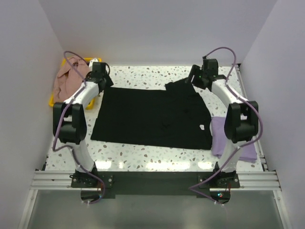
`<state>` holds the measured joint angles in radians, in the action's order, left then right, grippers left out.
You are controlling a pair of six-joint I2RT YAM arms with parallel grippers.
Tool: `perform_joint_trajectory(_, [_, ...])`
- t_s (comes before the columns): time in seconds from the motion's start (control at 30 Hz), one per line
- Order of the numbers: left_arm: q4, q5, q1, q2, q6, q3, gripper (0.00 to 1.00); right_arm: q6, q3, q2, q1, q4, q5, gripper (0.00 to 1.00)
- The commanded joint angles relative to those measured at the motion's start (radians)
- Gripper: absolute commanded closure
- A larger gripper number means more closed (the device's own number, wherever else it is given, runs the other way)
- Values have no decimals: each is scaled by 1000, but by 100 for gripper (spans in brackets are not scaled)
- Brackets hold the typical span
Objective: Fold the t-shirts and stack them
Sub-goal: Fold the tshirt
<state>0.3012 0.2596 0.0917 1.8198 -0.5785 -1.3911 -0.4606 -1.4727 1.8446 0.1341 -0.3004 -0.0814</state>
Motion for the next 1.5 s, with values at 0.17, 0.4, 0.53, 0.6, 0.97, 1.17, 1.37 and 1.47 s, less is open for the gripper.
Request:
perform_joint_trajectory(0.17, [68, 99, -4, 315, 80, -287, 49, 105, -233, 200, -2, 26, -47, 34])
perform_joint_trajectory(0.4, [78, 147, -6, 417, 91, -393, 50, 115, -244, 251, -8, 53, -60, 34])
perform_joint_trajectory(0.53, [78, 158, -6, 447, 100, -410, 50, 126, -233, 258, -11, 64, -66, 34])
perform_joint_trajectory(0.6, [81, 161, -6, 460, 97, -408, 50, 129, -235, 265, -16, 63, -66, 34])
perform_joint_trajectory(0.97, [67, 176, -6, 496, 112, -418, 54, 128, -233, 301, -25, 84, -86, 34])
perform_joint_trajectory(1.17, [59, 176, -6, 496, 121, -411, 64, 129, -274, 347, -34, 73, -54, 34])
perform_joint_trajectory(1.37, [53, 175, -6, 492, 124, -402, 74, 140, -340, 416, -37, 52, -3, 34])
perform_joint_trajectory(1.47, [50, 173, -7, 490, 128, -396, 76, 152, -379, 452, -37, 26, 66, 34])
